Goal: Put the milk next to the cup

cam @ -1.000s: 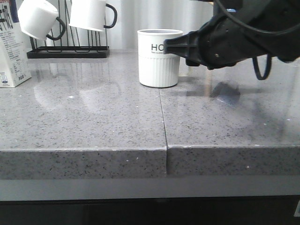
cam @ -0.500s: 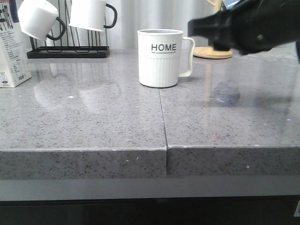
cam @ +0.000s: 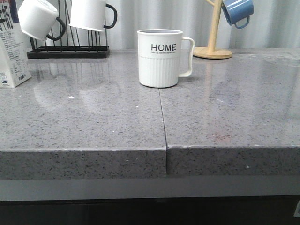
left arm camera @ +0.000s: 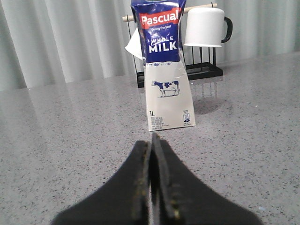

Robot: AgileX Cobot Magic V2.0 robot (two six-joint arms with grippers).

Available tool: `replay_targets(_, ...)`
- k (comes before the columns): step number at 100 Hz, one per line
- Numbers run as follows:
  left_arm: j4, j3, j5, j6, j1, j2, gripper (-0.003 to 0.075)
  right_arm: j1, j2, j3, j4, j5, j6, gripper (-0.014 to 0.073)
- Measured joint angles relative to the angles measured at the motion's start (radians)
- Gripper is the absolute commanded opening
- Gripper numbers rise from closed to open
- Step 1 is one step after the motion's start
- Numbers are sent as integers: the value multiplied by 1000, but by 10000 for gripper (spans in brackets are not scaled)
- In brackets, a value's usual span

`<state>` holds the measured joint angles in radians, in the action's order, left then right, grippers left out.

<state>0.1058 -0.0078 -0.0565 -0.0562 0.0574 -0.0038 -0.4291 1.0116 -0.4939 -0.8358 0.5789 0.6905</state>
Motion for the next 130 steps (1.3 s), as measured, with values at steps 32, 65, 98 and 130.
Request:
replay_targets(32,0,0,0,0,0,0,-20,387,-260,54,433,-390,-409,349)
replay_targets(65,0,0,0,0,0,0,-21,556,-575,62,870,-708,-802,349)
replay_targets(98,0,0,0,0,0,0,-21,557,-869,204,852,-821,-811,349)
replay_targets(130,0,0,0,0,0,0,-20,420,-906,267,836,-828,-775,316)
